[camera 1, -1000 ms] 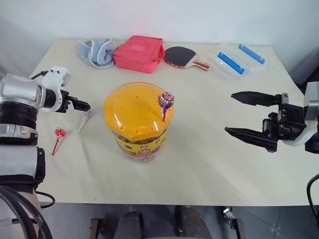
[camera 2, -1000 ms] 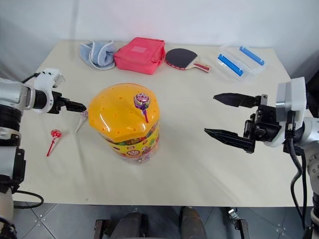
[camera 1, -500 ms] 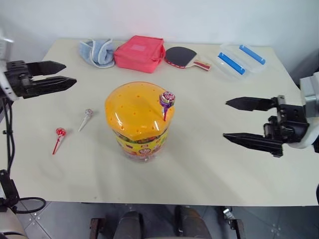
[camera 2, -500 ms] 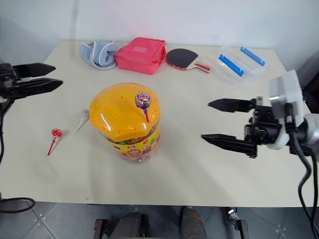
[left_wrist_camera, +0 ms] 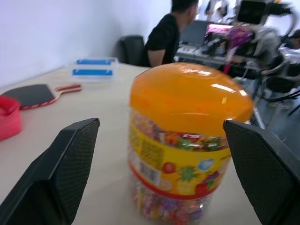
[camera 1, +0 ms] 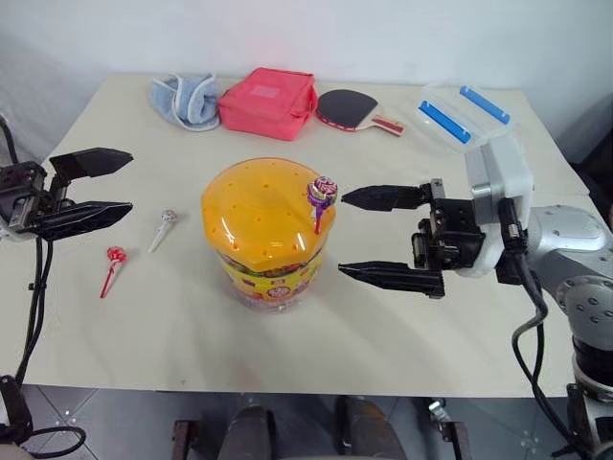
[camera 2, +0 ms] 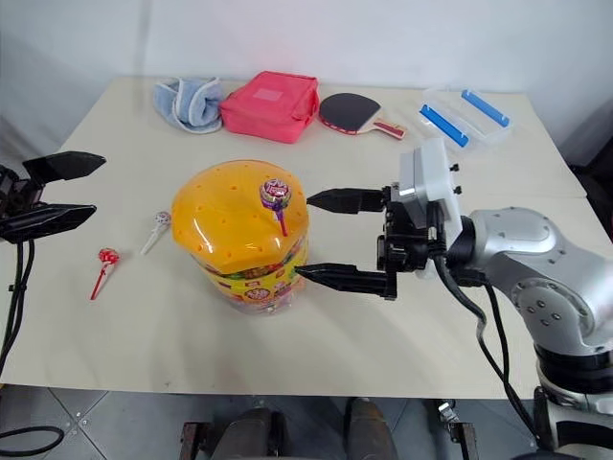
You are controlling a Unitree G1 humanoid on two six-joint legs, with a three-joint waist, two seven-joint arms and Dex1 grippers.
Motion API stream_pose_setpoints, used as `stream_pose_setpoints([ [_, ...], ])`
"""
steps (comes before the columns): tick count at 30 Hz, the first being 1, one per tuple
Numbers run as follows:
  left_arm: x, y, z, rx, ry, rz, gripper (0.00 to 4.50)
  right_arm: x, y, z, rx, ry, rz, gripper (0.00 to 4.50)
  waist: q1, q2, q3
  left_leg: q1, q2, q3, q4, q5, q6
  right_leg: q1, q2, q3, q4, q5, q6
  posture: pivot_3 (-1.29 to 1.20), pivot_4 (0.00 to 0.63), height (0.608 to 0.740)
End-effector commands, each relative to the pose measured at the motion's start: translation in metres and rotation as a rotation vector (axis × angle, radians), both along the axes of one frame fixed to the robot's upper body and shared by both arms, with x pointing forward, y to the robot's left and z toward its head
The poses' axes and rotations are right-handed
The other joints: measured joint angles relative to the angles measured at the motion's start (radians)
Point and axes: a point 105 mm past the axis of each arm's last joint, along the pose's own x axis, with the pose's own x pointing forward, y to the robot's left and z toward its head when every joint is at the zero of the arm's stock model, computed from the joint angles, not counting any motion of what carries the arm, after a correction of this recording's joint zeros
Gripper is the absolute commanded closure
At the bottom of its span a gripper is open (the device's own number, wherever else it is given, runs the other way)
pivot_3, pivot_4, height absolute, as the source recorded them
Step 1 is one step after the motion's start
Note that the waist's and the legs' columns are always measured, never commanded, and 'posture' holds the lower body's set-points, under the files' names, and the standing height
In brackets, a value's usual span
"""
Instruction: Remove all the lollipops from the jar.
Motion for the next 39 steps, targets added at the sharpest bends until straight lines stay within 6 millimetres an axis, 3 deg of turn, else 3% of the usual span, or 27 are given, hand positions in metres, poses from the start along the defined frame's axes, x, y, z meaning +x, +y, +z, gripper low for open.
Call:
stream_pose_setpoints([
  [1, -0.026, -0.011, 0.004, 0.054, -0.065, -0.178, 0.03, 0.0, 0.006, 0.009, 0.022, -0.067, 0.057, 0.0, -0.001, 0.0, 0.0, 0.0, 0.0, 0.0, 0.0, 0.0, 0.0, 0.0, 0.0, 0.0, 0.0, 0.0, 0.0, 0.0, 0.15, 0.74],
  [7, -0.05, -0.026, -0.001, 0.038, -0.017, -0.309, 0.03, 0.005, 0.02, 0.012, 0.036, -0.096, 0.129, 0.0, -0.013, 0.0, 0.0, 0.0, 0.001, 0.0, 0.0, 0.0, 0.0, 0.0, 0.001, 0.0, 0.0, 0.0, 0.0, 0.0, 0.15, 0.74],
  [11, -0.054, -0.025, -0.006, 0.072, -0.004, -0.292, 0.03, 0.006, 0.027, 0.007, 0.001, -0.094, 0.16, 0.0, -0.023, 0.0, 0.0, 0.0, 0.001, 0.0, -0.001, 0.0, 0.0, 0.0, 0.001, 0.0, 0.0, 0.0, 0.0, 0.0, 0.15, 0.74],
  [15, -0.057, -0.022, -0.007, 0.079, -0.003, -0.275, 0.0, 0.01, 0.032, 0.0, -0.055, -0.087, 0.15, 0.86, -0.027, 0.001, 0.0, 0.0, 0.001, 0.0, -0.001, 0.0, 0.0, -0.001, 0.001, -0.001, 0.0, 0.0, -0.001, 0.0, 0.15, 0.74],
  [26, -0.058, -0.003, -0.01, 0.099, -0.002, -0.165, 0.0, 0.011, 0.042, 0.016, -0.018, -0.131, 0.182, 4.47, -0.026, 0.001, 0.001, 0.0, 0.001, 0.0, -0.002, 0.0, -0.001, -0.002, 0.001, -0.001, 0.0, -0.001, -0.001, 0.0, 0.15, 0.74],
  [34, -0.055, -0.003, -0.015, 0.083, -0.003, -0.163, 0.0, 0.012, 0.042, 0.024, -0.014, -0.157, 0.193, 4.47, -0.028, 0.001, 0.001, 0.0, 0.001, 0.001, -0.002, -0.001, -0.001, -0.002, 0.001, -0.001, 0.0, -0.001, -0.001, 0.0, 0.15, 0.74],
  [39, -0.052, 0.002, -0.015, 0.08, -0.012, -0.134, 0.0, 0.024, 0.037, 0.044, 0.052, -0.191, 0.134, 4.47, -0.029, 0.001, 0.001, 0.0, 0.001, 0.001, -0.002, -0.001, -0.001, -0.002, 0.001, -0.001, 0.0, -0.001, -0.001, 0.0, 0.15, 0.74],
])
